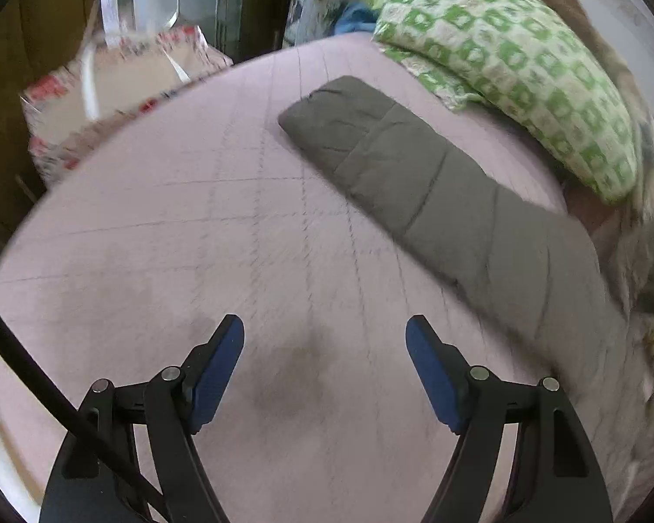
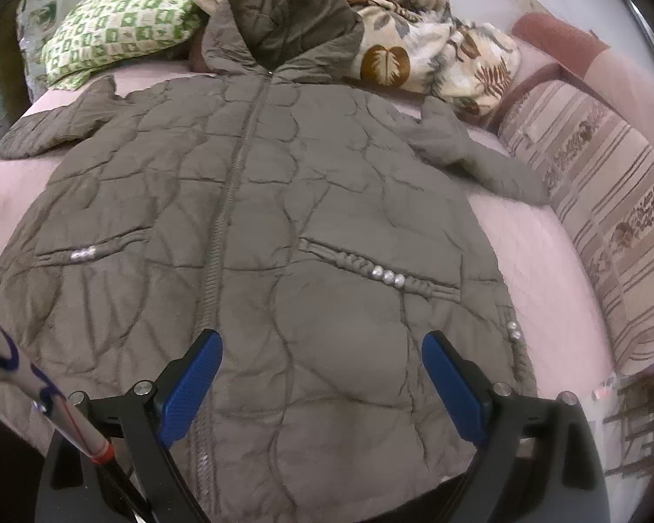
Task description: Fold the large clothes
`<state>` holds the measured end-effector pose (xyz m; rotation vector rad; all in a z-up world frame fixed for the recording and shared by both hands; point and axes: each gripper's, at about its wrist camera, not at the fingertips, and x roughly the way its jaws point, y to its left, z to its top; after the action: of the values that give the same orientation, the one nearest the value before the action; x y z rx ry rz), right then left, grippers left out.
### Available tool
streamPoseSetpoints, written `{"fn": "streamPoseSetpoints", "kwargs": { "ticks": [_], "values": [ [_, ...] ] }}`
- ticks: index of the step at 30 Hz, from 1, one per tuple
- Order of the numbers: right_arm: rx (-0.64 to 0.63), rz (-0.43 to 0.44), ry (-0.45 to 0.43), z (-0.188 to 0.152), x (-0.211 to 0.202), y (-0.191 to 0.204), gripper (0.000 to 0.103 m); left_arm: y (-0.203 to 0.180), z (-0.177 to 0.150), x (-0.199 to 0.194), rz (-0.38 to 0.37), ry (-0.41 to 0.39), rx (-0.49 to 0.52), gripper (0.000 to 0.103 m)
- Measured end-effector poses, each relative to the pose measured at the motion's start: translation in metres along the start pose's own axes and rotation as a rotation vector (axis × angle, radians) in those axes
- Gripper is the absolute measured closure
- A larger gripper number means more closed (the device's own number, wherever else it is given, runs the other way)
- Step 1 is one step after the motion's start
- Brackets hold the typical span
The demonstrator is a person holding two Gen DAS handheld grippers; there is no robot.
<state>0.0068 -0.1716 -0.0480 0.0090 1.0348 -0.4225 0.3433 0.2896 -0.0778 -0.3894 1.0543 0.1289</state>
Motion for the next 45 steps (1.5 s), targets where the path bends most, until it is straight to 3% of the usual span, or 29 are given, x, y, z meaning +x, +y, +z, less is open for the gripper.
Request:
{"fn": "streamPoseSetpoints", "kwargs": {
  "ticks": [4, 12, 17, 20, 21, 23, 24, 29, 33, 37, 45],
  "values": [
    [0.029, -0.016, 0.020, 0.004, 0.016, -0.008, 0.008, 0.001, 0.027, 0.041, -0.082, 0.036, -0.090, 0.027],
    [0.051, -0.057, 0.063, 0.013, 0.045, -0.013, 0.008, 0.002, 0.072, 0.073, -0.192, -0.002, -0.186, 0.027],
    [0.034, -0.074, 0.054, 0.017, 0.053, -0.011, 0.008, 0.001, 0.091, 0.090, -0.199, -0.007, -0.231, 0.027],
    [0.020, -0.086, 0.053, 0.019, 0.057, -0.008, 0.008, -0.008, 0.095, 0.095, -0.130, 0.005, -0.247, 0.028],
    [0.020, -0.086, 0.055, 0.019, 0.059, -0.008, 0.008, -0.013, 0.096, 0.095, -0.084, 0.006, -0.234, 0.037],
    [0.027, -0.081, 0.062, 0.018, 0.061, -0.009, 0.008, -0.019, 0.097, 0.095, -0.036, 0.010, -0.214, 0.065],
    [0.034, -0.075, 0.065, 0.018, 0.063, -0.011, 0.008, -0.019, 0.097, 0.094, -0.034, 0.022, -0.214, 0.085],
    [0.037, -0.065, 0.052, 0.015, 0.062, -0.013, 0.008, -0.022, 0.097, 0.071, -0.079, 0.018, -0.249, 0.091],
    [0.030, -0.062, 0.032, 0.012, 0.057, -0.013, 0.009, -0.049, 0.093, 0.039, -0.134, -0.015, -0.188, 0.093],
    [0.050, -0.044, 0.012, 0.010, 0.049, -0.019, 0.012, -0.097, 0.074, -0.005, -0.243, -0.041, -0.073, 0.094],
    [0.111, -0.028, -0.022, 0.005, 0.030, -0.037, 0.012, -0.214, -0.023, -0.053, -0.452, 0.024, 0.216, 0.095]
  ]
}}
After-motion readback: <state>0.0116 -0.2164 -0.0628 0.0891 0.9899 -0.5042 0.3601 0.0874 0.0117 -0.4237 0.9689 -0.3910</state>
